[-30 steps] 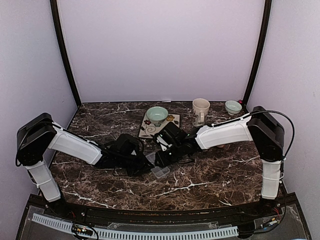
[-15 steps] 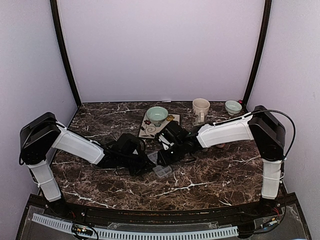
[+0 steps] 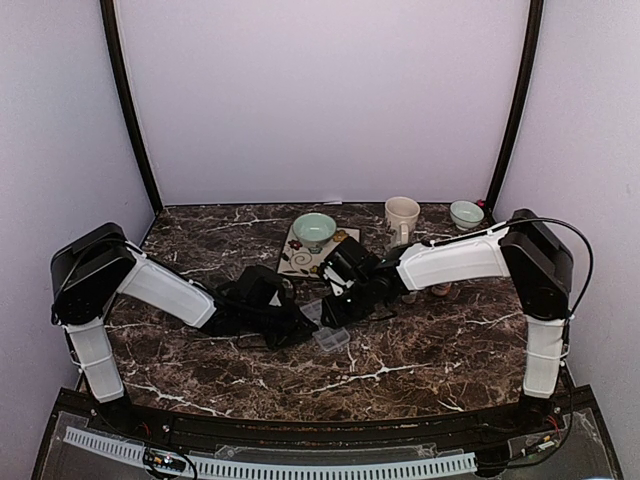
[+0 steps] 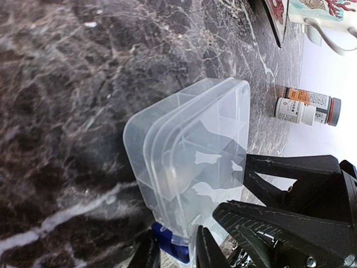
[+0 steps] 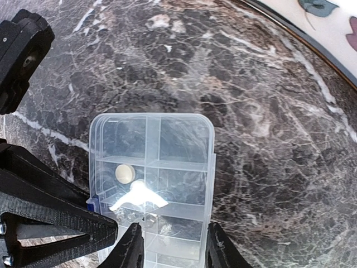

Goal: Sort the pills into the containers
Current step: Close the lid of the pill container.

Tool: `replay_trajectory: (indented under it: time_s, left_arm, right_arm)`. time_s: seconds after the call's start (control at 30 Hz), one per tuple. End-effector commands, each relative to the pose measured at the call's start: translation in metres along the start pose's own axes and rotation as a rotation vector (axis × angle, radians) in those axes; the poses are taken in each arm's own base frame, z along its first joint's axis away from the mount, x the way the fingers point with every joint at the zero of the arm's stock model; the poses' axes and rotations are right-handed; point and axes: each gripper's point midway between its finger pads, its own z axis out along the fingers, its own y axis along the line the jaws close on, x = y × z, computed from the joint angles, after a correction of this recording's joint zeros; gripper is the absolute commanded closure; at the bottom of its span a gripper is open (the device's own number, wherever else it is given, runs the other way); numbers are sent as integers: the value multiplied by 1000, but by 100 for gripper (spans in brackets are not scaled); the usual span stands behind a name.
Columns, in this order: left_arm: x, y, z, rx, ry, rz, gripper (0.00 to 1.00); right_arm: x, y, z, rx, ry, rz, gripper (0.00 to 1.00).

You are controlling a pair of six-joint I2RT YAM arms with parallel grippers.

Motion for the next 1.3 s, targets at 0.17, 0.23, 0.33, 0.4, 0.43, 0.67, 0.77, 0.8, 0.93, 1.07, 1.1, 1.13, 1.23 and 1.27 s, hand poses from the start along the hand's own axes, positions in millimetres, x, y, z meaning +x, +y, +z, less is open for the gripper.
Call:
replay_trajectory:
  time_s: [0.17, 0.23, 0.33, 0.4, 0.43, 0.67, 0.77, 0.8, 0.93, 1.07, 1.1, 1.13, 1.23, 1.27]
  left_arm:
    - [5, 38, 30, -81, 44, 18, 100]
    - [5, 41, 31, -83, 47, 21, 100]
    - [6, 48, 33, -87, 51, 20, 100]
    - [8, 52, 35, -85, 56, 19, 100]
    - [8, 53, 37, -80, 61, 21, 100]
    - [9, 54, 51, -64, 87, 44, 100]
    - [8, 52, 56, -52, 89, 42, 100]
    - [7, 51, 57, -46, 85, 40, 100]
    - [5, 42, 63, 10, 78, 17, 100]
    - [9, 35, 60, 26, 110, 62, 100]
    - [10, 35, 56, 23, 110, 73, 98]
    - [10, 35, 53, 16, 107, 84, 94]
    - [10, 37, 43, -21, 107, 129, 82]
    - [10, 37, 39, -31, 106, 145, 78]
  right_arm:
    - [74, 7, 37, -41, 255, -38, 65]
    - [74, 8, 38, -42, 258, -38, 65]
    - [74, 9, 38, -42, 262, -36, 65]
    - [75, 8, 39, -44, 265, -32, 65]
    - [76, 9, 39, -46, 270, -31, 65]
    - [74, 12, 39, -52, 269, -26, 66]
    - [75, 13, 39, -51, 271, -22, 66]
    - [76, 13, 40, -52, 273, -20, 66]
    - [79, 13, 42, -55, 279, -9, 67]
    - [84, 5, 42, -35, 284, 6, 66]
    - [84, 3, 42, -31, 285, 9, 66]
    - [85, 0, 43, -26, 286, 14, 66]
    - [86, -4, 42, -21, 280, 29, 65]
    - [85, -6, 41, -20, 277, 33, 64]
